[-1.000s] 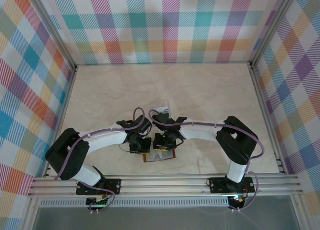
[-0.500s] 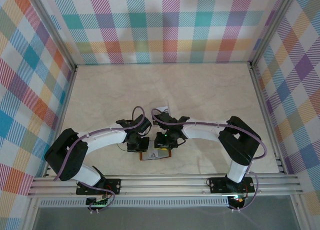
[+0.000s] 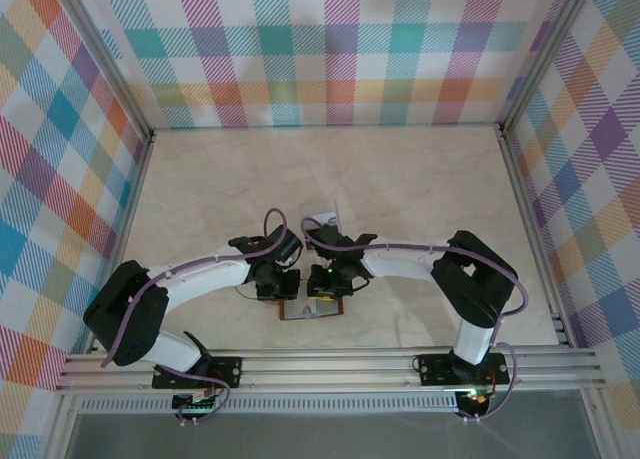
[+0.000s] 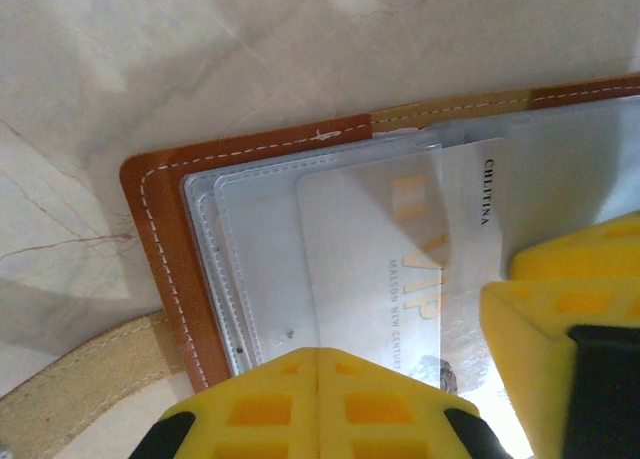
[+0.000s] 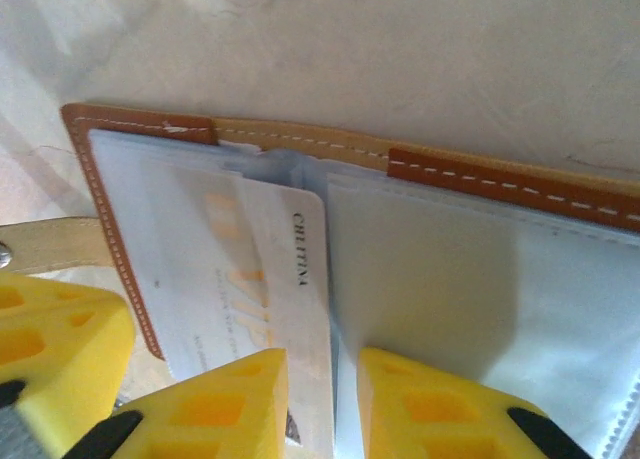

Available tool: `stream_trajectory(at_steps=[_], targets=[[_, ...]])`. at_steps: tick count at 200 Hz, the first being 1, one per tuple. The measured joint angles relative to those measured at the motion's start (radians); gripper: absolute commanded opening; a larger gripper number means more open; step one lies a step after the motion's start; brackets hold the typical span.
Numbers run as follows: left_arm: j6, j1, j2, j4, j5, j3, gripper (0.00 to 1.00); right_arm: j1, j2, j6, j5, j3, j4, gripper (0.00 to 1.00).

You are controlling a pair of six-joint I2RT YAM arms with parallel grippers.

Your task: Take the credit cards out of the card holder

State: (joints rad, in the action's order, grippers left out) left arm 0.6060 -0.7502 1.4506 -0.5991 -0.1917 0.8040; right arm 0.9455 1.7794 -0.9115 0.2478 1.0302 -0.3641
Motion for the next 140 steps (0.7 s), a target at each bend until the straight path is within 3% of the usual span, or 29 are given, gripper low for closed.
stream_trajectory(at_steps=[140], targets=[[-0.025,0.001,0.092,-0.001,-0.007,0.020,0.05,-0.035,-0.007,-0.035,0.126,-0.134,0.257,0.24]])
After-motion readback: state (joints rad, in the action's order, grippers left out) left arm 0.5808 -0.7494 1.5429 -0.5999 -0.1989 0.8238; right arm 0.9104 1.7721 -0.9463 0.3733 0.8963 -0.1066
